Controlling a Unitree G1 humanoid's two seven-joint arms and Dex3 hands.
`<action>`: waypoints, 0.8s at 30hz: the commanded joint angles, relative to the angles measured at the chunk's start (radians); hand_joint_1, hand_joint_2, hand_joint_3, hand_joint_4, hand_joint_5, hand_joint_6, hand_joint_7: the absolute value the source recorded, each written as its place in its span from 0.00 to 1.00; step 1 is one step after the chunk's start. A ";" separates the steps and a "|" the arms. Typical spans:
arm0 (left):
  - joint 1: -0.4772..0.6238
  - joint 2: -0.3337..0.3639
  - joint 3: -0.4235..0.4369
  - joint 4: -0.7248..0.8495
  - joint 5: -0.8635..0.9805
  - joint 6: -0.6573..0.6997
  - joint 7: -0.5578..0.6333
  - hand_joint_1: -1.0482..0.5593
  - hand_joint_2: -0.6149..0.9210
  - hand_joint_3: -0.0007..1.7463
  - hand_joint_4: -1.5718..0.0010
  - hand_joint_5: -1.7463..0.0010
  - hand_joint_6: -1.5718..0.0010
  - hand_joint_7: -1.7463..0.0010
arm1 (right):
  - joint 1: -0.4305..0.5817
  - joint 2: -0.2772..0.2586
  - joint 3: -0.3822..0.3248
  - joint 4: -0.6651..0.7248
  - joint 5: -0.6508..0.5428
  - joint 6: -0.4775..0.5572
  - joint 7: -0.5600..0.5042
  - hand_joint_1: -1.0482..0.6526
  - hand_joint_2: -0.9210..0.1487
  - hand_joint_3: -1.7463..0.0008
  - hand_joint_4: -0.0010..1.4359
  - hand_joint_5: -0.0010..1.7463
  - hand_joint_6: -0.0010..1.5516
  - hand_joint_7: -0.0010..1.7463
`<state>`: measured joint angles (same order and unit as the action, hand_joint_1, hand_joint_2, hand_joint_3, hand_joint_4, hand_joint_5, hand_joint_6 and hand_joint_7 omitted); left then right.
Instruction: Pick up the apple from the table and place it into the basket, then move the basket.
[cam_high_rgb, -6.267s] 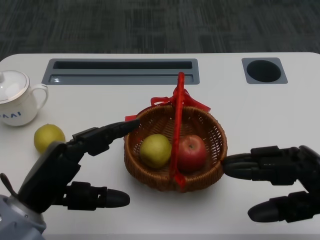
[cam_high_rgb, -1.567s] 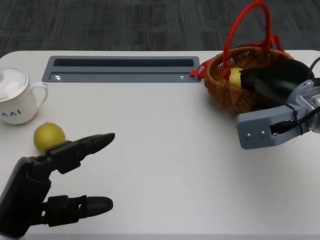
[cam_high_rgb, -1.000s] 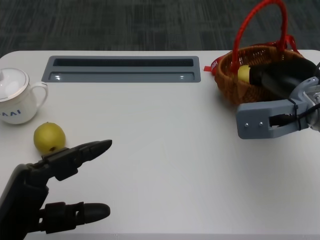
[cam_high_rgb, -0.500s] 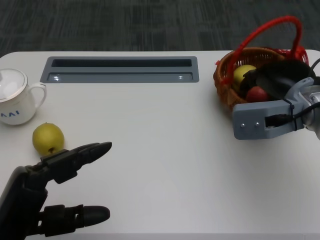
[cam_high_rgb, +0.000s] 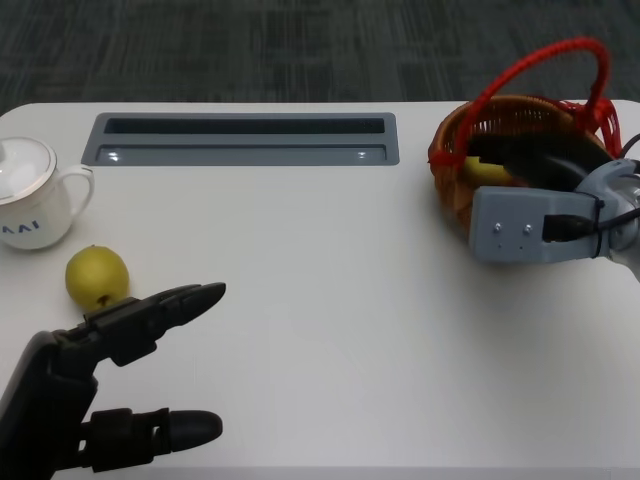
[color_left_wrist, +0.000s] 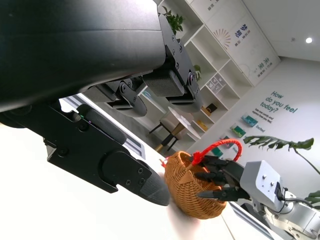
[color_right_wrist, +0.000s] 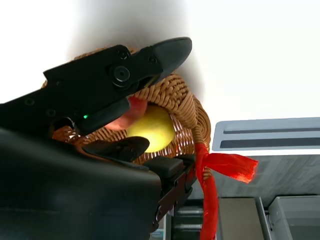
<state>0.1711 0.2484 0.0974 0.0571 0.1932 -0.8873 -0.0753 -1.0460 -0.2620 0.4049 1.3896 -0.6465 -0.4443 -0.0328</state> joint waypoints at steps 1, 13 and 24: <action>-0.005 0.008 0.004 -0.010 -0.005 0.005 0.008 0.32 0.85 0.00 0.56 1.00 0.58 1.00 | 0.015 -0.016 -0.037 -0.025 0.047 -0.038 0.029 0.23 0.16 1.00 0.25 0.00 0.15 0.00; -0.005 0.017 0.005 -0.012 -0.013 0.003 0.001 0.32 0.85 0.00 0.56 1.00 0.58 1.00 | 0.109 -0.087 -0.130 -0.059 0.152 -0.195 0.075 0.20 0.13 1.00 0.29 0.01 0.20 0.01; 0.001 0.020 -0.002 -0.025 -0.017 0.007 -0.004 0.33 0.85 0.00 0.56 1.00 0.58 1.00 | 0.283 -0.116 -0.289 -0.098 0.350 -0.345 0.164 0.48 0.12 1.00 0.30 0.01 0.28 0.01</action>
<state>0.1672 0.2533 0.0936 0.0461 0.1906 -0.8827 -0.0761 -0.7927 -0.3713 0.1544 1.3065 -0.3459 -0.7651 0.1172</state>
